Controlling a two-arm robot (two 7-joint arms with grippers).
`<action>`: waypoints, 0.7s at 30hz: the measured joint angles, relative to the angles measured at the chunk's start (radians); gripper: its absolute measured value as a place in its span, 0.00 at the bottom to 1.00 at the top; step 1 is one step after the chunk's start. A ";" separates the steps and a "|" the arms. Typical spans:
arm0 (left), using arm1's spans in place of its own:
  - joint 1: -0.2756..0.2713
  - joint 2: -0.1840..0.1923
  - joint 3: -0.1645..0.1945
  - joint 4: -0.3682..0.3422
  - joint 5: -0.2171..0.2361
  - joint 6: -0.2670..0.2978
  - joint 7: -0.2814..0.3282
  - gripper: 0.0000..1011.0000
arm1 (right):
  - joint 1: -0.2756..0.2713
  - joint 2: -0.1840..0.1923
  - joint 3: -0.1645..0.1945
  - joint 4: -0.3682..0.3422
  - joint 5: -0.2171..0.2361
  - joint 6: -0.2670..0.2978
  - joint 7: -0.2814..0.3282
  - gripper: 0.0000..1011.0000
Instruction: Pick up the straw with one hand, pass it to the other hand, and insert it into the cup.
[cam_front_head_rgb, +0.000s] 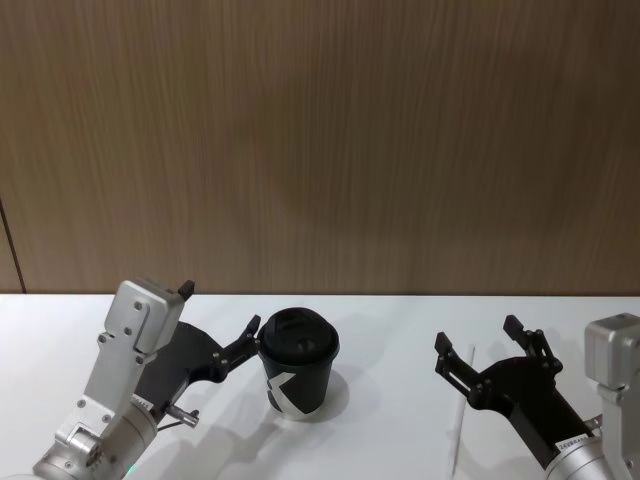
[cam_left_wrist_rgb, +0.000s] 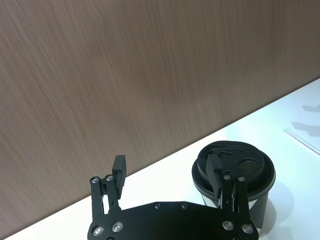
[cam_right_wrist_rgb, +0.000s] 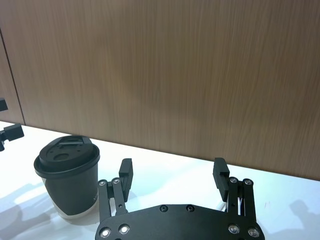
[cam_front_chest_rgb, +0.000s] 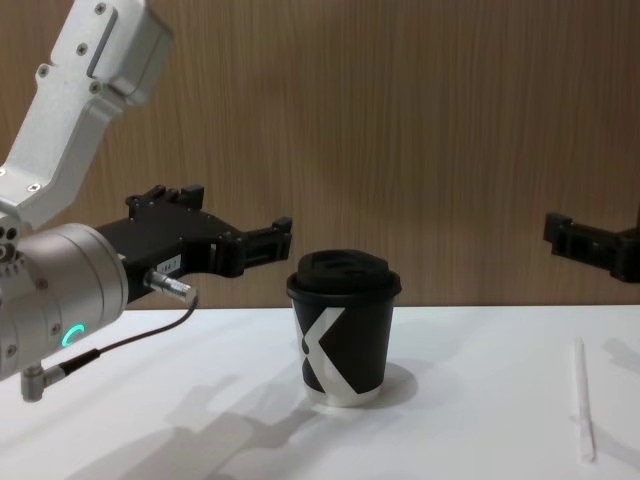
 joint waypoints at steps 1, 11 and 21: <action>0.000 0.000 0.000 0.000 0.000 0.000 0.000 0.99 | 0.000 0.000 0.000 0.000 0.000 0.000 0.000 0.99; 0.000 0.000 0.000 0.000 0.000 0.000 0.000 0.99 | 0.000 0.000 0.000 0.000 0.000 0.000 0.000 0.99; 0.000 0.000 0.000 0.000 0.000 0.000 0.000 0.99 | 0.000 0.000 0.000 0.000 0.000 0.000 0.000 0.99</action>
